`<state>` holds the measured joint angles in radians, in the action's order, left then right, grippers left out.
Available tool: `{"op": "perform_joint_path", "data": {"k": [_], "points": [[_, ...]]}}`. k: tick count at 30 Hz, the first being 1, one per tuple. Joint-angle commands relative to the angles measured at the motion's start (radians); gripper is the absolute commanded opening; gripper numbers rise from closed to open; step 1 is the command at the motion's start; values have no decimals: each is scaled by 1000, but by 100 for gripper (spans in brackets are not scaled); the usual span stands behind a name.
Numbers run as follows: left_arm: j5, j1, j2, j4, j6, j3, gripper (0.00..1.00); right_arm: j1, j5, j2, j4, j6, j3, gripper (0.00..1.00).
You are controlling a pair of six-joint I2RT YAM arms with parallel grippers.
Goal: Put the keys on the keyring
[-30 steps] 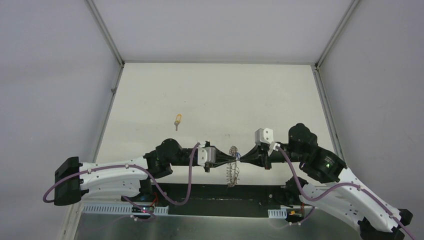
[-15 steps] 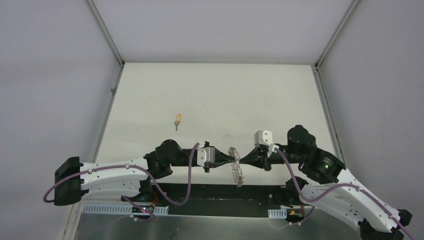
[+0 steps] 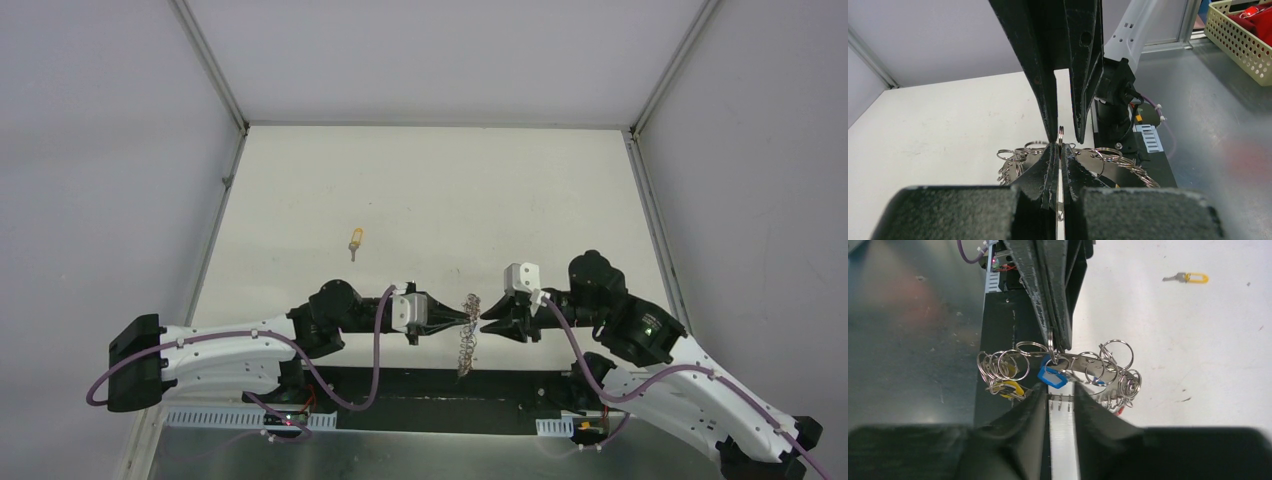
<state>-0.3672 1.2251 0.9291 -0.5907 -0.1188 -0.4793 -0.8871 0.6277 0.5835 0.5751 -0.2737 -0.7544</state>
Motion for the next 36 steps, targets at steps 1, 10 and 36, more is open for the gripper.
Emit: {"op": "perform_joint_path", "data": {"k": [1,10,36], "points": [[15,10,-34,-110,3,-20,0,-1,-28,-8,-8,-4,-23,41],[2,9,-25,-84,-4,-30,0,-1,26,-43,-155,59,-40,47],[-5,9,-24,-89,-1,-33,0,-2,99,16,-241,119,32,20]]}}
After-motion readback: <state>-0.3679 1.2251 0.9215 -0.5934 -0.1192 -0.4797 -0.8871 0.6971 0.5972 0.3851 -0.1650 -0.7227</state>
